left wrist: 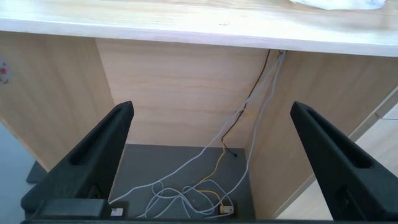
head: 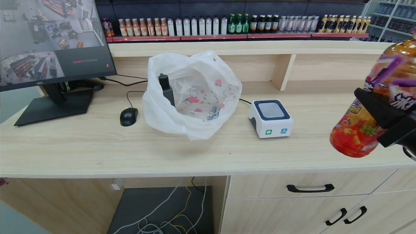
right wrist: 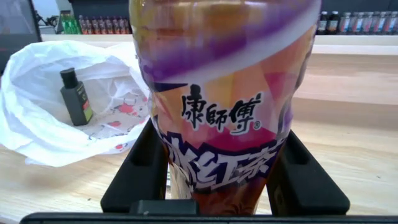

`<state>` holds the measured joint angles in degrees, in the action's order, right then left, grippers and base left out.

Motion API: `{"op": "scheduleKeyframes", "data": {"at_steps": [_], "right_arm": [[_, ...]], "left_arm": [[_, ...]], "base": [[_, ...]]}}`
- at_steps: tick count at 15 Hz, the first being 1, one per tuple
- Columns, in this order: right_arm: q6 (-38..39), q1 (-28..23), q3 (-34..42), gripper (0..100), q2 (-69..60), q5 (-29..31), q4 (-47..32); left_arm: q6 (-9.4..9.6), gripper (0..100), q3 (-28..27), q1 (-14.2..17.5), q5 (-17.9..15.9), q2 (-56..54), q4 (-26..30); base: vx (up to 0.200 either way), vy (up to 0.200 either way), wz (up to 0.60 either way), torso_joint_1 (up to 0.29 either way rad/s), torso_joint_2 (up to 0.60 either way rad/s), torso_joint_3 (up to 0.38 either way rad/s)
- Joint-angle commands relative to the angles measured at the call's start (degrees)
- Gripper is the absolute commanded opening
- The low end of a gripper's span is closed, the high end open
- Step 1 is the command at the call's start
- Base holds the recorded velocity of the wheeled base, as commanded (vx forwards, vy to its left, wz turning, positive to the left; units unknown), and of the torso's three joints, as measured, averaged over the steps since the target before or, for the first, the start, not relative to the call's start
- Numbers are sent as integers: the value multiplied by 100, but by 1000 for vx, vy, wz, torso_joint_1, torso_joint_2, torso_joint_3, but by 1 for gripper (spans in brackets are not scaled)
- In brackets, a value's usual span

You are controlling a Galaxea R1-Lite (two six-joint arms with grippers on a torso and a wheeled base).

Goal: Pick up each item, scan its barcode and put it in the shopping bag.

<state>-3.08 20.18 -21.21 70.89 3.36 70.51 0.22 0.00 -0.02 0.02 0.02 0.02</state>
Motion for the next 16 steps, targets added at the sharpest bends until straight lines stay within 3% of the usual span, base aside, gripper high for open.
{"op": "scheduleKeyframes", "data": {"at_steps": [1,10,16], "right_arm": [[54,65,-234,0,347,-2,7],[2339,232,-2476,0,2351,50,24],[4202,312,-3170,0,2992,173,33]], "left_arm": [[4,100,0,-6,-2,-2,-2],[4,100,0,2,-2,-2,-2],[4,100,0,2,-2,-2,-2]], "base": [[0,0,0,0,0,0],[0,0,0,0,0,0],[0,0,0,0,0,0]]}}
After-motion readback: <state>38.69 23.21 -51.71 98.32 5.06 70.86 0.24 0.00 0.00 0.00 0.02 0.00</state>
